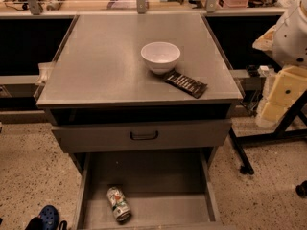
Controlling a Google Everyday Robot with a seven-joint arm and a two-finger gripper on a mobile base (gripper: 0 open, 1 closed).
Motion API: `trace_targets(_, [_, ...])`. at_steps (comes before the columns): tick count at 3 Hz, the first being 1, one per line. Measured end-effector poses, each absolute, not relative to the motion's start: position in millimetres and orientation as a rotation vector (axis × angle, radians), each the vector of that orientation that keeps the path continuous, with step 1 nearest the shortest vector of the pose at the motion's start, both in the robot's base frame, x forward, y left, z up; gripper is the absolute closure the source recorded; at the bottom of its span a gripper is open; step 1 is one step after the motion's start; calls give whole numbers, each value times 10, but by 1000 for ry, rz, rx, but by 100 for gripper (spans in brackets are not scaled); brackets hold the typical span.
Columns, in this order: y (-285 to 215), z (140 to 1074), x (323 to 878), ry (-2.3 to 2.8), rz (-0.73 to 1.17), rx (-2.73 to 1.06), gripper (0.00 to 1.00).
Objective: Pick 7up can from middle drawer and place on counter
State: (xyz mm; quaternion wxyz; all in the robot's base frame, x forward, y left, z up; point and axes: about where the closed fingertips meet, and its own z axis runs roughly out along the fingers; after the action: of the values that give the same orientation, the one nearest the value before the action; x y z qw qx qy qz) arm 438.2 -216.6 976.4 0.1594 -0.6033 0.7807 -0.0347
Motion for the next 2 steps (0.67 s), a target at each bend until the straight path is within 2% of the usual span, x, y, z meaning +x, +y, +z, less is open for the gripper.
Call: trace_targets(2, [-2145,9558,4427,2283,-146,-1684,0])
